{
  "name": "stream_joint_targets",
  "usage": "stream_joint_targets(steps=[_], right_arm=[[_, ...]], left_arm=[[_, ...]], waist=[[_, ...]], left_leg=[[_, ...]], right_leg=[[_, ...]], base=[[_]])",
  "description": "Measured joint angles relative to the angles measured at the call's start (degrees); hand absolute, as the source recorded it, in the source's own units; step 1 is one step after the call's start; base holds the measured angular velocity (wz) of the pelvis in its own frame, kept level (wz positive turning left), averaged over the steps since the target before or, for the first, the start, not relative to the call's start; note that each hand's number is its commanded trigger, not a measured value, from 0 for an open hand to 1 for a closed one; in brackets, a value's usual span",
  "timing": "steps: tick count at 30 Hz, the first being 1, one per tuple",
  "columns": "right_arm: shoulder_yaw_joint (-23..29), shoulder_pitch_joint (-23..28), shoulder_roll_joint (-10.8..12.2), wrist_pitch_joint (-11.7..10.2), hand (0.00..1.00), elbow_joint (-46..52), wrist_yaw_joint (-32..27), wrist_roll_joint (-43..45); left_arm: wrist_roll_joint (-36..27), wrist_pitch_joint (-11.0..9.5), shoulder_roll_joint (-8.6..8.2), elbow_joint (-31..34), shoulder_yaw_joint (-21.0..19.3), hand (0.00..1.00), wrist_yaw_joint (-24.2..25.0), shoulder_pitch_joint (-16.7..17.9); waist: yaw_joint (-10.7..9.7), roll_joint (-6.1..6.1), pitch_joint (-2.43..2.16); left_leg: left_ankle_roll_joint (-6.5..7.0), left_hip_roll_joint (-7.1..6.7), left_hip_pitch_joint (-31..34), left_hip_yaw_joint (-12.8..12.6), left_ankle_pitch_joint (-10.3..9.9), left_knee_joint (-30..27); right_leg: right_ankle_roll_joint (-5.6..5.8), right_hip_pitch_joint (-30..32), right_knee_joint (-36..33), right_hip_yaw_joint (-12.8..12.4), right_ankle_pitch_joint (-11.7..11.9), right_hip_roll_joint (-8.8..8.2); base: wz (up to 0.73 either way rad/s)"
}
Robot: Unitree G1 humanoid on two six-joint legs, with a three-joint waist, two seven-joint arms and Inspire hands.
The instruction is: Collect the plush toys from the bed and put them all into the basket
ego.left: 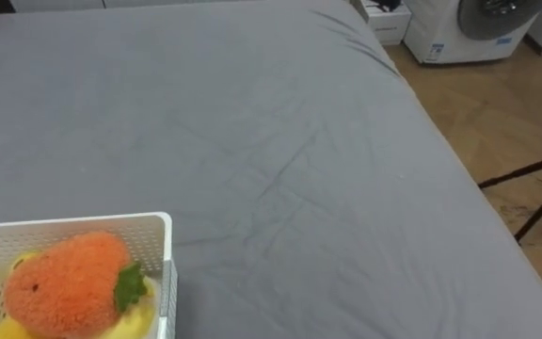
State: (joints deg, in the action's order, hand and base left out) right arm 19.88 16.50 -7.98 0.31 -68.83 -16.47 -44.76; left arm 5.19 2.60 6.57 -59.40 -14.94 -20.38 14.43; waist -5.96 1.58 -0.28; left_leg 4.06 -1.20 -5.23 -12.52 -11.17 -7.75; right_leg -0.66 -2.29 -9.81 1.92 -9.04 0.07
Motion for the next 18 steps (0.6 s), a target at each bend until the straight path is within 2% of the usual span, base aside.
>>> stream_joint_targets(steps=[5,7,12,14,18], right_arm=[[-3.38,-2.21,0.68,2.67,0.0,-3.5,5.25,9.65],[-5.41,-4.61,0.77,3.58,0.0,-4.06,7.16,13.79],[-10.32,-7.85,0.69,3.58,0.0,-4.14,11.94,22.72],[-12.65,-9.08,0.66,3.48,0.0,-4.01,14.52,26.5],[-15.62,-10.29,0.32,3.45,0.0,-3.49,16.49,32.23]], left_arm=[[0.03,0.22,-0.16,-0.01,-0.44,0.0,0.81,-0.1],[0.01,0.83,-0.07,-0.02,0.51,0.0,0.95,-0.25],[-0.01,0.96,0.63,-0.33,2.49,0.0,1.14,-0.94],[0.03,0.95,0.62,-0.37,2.75,0.0,1.2,-0.88],[0.08,0.94,0.51,-0.16,3.25,0.0,0.92,-1.18]], waist=[[0.34,-0.1,0.12],[0.44,-0.17,0.14],[1.6,-0.16,0.16],[3.09,-0.21,0.18],[4.41,-0.12,0.21]], left_leg=[[0.0,-0.03,-0.5,0.06,-0.01,0.06],[0.01,-0.05,-0.48,0.14,-0.01,0.03],[0.01,-0.1,-0.43,0.67,-0.01,0.06],[0.01,-0.09,-0.52,0.66,-0.01,0.13],[0.0,-0.08,-0.44,0.73,-0.01,0.26]], right_leg=[[0.02,-0.55,0.15,0.05,-0.08,0.09],[0.03,-0.58,0.15,0.28,-0.09,0.07],[0.02,-0.72,0.34,1.19,-0.1,0.1],[0.0,-0.71,0.34,0.98,-0.1,0.18],[0.0,-0.77,0.51,1.18,-0.11,0.19]], base=[[0.0],[0.0],[0.04],[0.0],[0.0]])
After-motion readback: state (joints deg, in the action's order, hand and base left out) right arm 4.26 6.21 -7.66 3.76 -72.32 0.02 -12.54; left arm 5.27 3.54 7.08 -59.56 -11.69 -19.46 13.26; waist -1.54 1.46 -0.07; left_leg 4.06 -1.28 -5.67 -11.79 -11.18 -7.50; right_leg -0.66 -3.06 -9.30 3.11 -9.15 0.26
